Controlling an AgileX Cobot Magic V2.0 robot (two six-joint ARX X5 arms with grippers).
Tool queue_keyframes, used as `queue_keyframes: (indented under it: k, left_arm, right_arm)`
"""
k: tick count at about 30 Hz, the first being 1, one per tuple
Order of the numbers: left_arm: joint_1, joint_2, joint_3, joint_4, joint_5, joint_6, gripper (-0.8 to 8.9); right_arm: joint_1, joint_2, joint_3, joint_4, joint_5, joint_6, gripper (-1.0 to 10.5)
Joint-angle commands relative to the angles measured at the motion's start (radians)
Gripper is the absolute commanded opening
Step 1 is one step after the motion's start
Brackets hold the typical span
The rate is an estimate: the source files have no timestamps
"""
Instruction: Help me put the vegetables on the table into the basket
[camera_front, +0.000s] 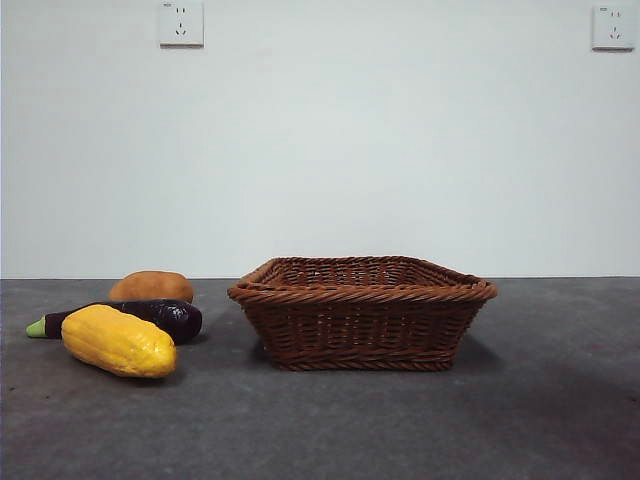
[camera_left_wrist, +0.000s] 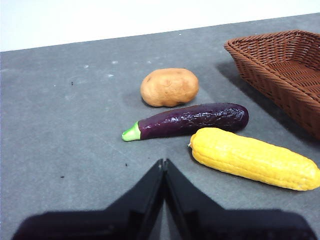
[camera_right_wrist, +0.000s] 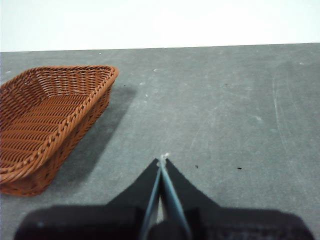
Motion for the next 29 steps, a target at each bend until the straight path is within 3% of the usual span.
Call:
queue_keyframes:
  k: [1,8,14,23,29]
  left_arm:
    - [0.002,0.000,-0.010,0.006,0.003,-0.019,-0.04]
    - [0.002,0.002,-0.010,0.006,0.003,-0.119,-0.04]
    - [0.002,0.003,0.023,-0.016,0.008,-0.227,-0.06]
    - [0.002,0.066,0.206,-0.112,0.029,-0.253,-0.06]
    - [0.002,0.182,0.379,-0.179,0.096,-0.244,-0.06]
  right_arm:
    - [0.000,-0.002,-0.009,0.004,-0.013,0.013,0.0]
    - [0.000,-0.001,-0.009,0.003,-0.026,0.085,0.0]
    - [0.000,-0.001,0.024,0.003,-0.036,0.194,-0.1]
    - [0.000,0.060,0.238,-0.008,-0.032,0.231,-0.1]
    - [0.000,0.210,0.465,-0.224,-0.048,0.195,-0.1]
